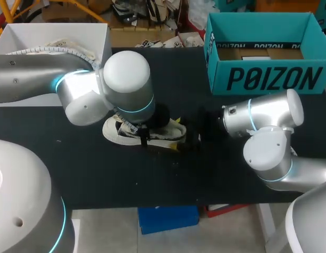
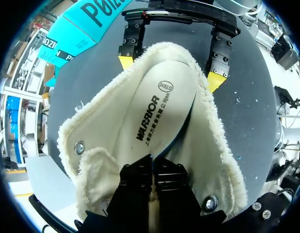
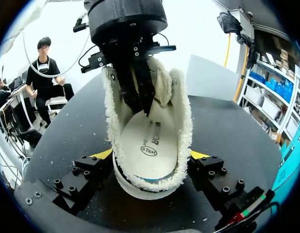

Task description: Take the shoe out of the shoebox, open the shoe tongue, remove and reinsert the insole, then place the shoe into the shoebox

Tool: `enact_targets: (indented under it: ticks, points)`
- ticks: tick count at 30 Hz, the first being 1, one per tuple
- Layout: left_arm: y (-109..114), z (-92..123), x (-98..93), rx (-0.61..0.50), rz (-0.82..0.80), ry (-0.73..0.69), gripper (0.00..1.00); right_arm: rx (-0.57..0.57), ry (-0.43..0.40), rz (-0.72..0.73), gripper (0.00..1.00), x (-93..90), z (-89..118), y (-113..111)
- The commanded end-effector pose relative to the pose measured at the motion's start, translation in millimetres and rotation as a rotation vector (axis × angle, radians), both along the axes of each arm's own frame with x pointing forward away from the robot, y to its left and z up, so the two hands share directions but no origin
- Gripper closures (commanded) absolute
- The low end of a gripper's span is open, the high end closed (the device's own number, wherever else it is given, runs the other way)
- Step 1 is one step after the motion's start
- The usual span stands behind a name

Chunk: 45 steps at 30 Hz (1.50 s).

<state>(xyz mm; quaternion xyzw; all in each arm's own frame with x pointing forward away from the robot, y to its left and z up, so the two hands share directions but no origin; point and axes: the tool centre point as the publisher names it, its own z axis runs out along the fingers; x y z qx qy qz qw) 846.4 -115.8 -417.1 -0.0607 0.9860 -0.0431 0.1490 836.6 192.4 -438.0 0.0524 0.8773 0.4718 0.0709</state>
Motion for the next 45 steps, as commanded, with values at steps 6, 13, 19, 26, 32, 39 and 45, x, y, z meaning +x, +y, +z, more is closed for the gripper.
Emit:
enact_targets:
  ticks: [6,13,19,26,32,39,45]
  points:
    - [13,6,11.8,-0.085,-0.023,0.038,1.00,-0.004,0.001,-0.001,1.00,-2.6,-4,-3]
    - [11,10,10.8,-0.113,-0.038,0.051,1.00,-0.004,0.001,-0.001,1.00,-2.6,-4,-3]
    - [6,18,4.7,-0.146,-0.088,0.050,1.00,-0.004,0.001,-0.001,1.00,-2.6,-4,-3]
    - [-10,26,-10.7,-0.169,-0.171,0.041,1.00,-0.004,0.001,-0.001,1.00,-2.6,-4,-3]
    - [-13,31,-14.5,-0.186,-0.182,0.040,1.00,-0.004,0.001,-0.001,1.00,-2.6,-4,-3]
    - [-23,32,-17.4,-0.195,-0.211,0.051,1.00,-0.004,0.001,-0.001,1.00,-2.6,-4,-3]
    - [-40,25,-18.8,-0.181,-0.244,0.053,1.00,-0.004,0.001,-0.001,1.00,-2.6,-4,-3]
